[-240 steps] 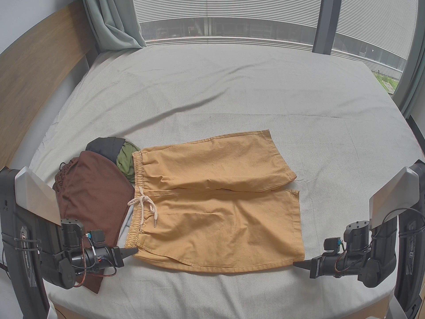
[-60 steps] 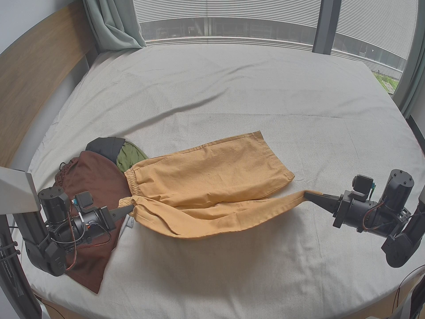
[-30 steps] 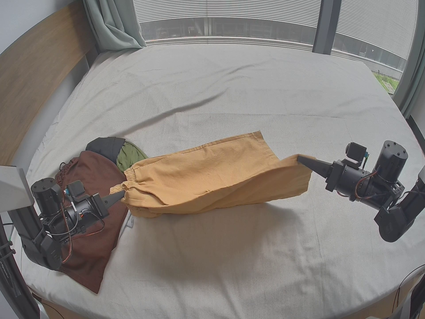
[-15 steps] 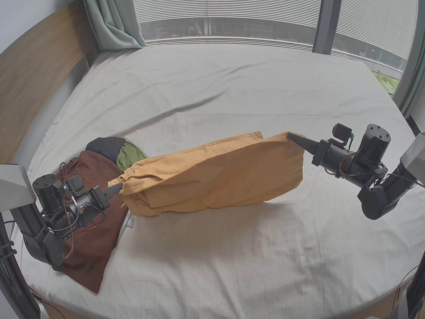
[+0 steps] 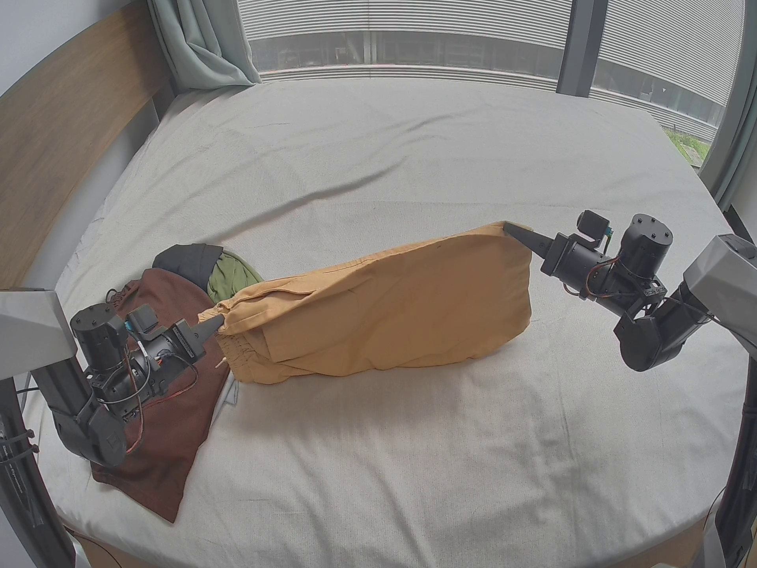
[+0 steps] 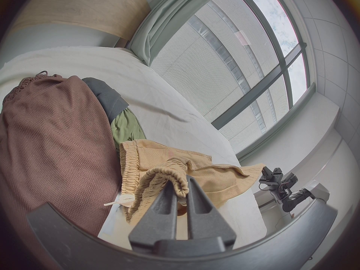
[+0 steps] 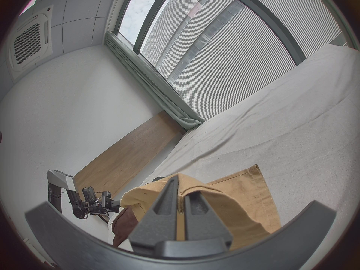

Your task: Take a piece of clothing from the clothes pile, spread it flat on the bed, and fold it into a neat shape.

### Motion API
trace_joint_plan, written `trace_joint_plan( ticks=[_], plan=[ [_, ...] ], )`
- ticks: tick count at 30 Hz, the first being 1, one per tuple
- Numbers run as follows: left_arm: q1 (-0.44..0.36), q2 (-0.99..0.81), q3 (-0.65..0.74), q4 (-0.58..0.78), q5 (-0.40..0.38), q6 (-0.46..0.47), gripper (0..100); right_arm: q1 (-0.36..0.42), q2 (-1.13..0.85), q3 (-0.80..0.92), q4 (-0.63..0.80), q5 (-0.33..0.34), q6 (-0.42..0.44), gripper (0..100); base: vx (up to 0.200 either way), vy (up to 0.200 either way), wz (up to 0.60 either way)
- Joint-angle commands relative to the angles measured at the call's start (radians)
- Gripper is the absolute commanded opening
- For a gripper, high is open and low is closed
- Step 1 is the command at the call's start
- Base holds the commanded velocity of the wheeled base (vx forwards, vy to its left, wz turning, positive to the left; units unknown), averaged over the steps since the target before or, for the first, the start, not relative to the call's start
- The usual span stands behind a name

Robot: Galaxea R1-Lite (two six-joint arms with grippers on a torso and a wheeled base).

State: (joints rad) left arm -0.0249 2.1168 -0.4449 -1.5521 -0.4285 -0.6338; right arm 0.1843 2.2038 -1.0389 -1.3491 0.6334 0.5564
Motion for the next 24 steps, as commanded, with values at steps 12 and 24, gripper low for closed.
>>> trace_joint_plan(
  ticks=[12, 24],
  plan=[
    [-0.013, 0.075, -0.084, 0.0, 0.013, -0.035, 0, -0.006, 0.097, -0.181, 0.087, 0.0, 0.028, 0, 0.0, 0.0, 0.0],
    [-0.021, 0.166, -0.166, 0.0, 0.103, -0.047, 0, -0.016, 0.197, -0.342, 0.163, -0.001, 0.028, 0, 0.0, 0.0, 0.0]
  ],
)
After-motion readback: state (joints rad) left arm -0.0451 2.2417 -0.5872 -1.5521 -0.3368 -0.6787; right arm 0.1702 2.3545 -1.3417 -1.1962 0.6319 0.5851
